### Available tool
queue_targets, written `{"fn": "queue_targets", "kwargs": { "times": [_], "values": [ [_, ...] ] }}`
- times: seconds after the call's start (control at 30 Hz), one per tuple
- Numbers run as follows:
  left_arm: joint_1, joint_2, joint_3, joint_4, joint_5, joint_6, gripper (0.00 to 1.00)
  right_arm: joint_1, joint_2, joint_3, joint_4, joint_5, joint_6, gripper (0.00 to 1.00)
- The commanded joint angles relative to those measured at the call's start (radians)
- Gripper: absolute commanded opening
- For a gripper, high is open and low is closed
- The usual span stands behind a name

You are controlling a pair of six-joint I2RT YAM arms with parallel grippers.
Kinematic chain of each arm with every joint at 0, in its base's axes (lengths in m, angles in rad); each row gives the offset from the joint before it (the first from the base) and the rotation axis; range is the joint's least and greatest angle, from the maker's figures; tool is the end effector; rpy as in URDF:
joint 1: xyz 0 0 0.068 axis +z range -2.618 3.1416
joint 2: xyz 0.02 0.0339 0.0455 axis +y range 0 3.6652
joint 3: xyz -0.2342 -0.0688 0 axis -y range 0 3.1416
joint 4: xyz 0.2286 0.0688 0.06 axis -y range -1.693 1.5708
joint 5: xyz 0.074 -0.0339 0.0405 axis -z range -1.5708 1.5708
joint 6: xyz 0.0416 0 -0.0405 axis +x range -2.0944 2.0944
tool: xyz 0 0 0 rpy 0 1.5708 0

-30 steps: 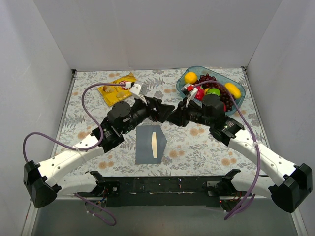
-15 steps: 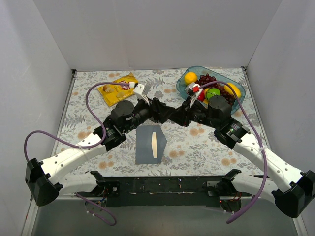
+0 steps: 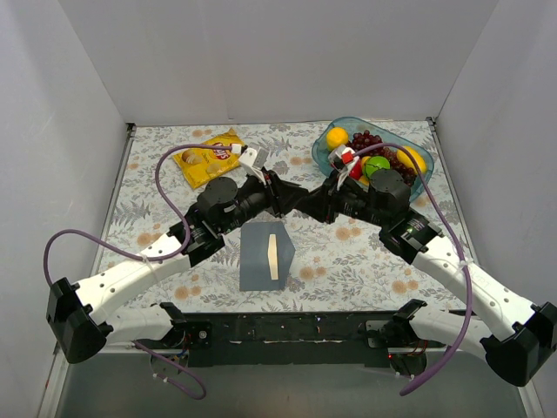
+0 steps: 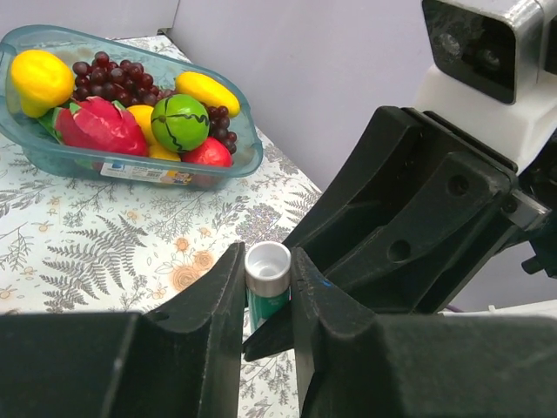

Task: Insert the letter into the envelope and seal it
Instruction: Unscrew the solid glue.

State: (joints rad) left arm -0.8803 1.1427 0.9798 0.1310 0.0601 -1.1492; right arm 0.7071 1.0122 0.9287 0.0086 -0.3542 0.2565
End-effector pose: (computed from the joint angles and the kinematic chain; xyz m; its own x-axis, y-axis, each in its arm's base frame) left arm 0.1723 -0.2125 0.3450 -0.7454 -0.5278 -0.4073 0.3120 0.2637 -0.9128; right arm 0.1741 0.1678 0.3444 -0.2763 0.0769 -0.9580 -0.8293 0.4847 0.2781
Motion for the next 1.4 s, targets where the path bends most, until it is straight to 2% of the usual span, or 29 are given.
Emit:
{"fn": "queue_targets", "kwargs": {
  "times": [0.0,0.1,0.37,0.43,0.53,0.57,0.6,0.63,0.67,0.7,0.8,0.83,0.93,1.07,1.17,1.37],
  "values": [
    [-0.002,-0.014,-0.015,0.039,0.075,0.005,0.01,0.006,-0.017,0.009,0.094,-0.055,-0.028,0.01],
    [0.004,-0.037,-0.030,0.071,0.165,0.040,0.00,0.006,-0.029,-0.004,0.131,-0.144,-0.052,0.01],
    [0.033,-0.100,-0.044,0.140,0.735,0.131,0.00,0.006,-0.037,0.021,0.189,-0.616,-0.154,0.01],
    [0.043,-0.103,-0.036,0.134,0.815,0.137,0.00,0.005,-0.041,0.022,0.223,-0.722,-0.157,0.01],
    [0.059,-0.110,-0.029,0.133,0.911,0.143,0.00,0.006,-0.050,0.027,0.251,-0.801,-0.152,0.01],
    [0.064,-0.116,-0.030,0.136,0.915,0.141,0.04,0.006,-0.053,0.030,0.252,-0.805,-0.152,0.01],
    [0.069,-0.130,-0.036,0.136,0.899,0.143,0.15,0.005,-0.055,0.032,0.246,-0.798,-0.154,0.01],
    [0.079,-0.136,-0.036,0.133,0.877,0.144,0.30,0.006,-0.058,0.030,0.237,-0.751,-0.161,0.01],
    [0.084,-0.146,-0.039,0.130,0.853,0.144,0.65,0.006,-0.066,0.027,0.214,-0.721,-0.171,0.01],
    [0.090,-0.155,-0.044,0.125,0.824,0.144,0.71,0.006,-0.067,0.018,0.209,-0.694,-0.180,0.01],
    [0.110,-0.185,-0.049,0.116,0.665,0.141,0.81,0.006,-0.061,0.018,0.173,-0.556,-0.178,0.01],
    [0.113,-0.201,-0.061,0.119,0.550,0.128,0.83,0.006,-0.055,0.027,0.160,-0.495,-0.177,0.01],
    [0.115,-0.215,-0.070,0.124,0.387,0.105,0.87,0.006,-0.024,0.050,0.113,-0.357,-0.155,0.01],
    [0.115,-0.177,-0.041,0.070,0.108,0.030,0.87,0.006,-0.003,0.058,0.091,-0.165,-0.108,0.01],
    [0.115,-0.127,-0.015,0.004,0.049,0.003,0.81,0.006,0.009,0.067,0.079,-0.066,-0.082,0.01],
    [0.115,-0.093,-0.010,-0.025,0.027,-0.018,0.71,0.006,0.011,0.068,0.094,-0.025,-0.066,0.01]
  ]
}}
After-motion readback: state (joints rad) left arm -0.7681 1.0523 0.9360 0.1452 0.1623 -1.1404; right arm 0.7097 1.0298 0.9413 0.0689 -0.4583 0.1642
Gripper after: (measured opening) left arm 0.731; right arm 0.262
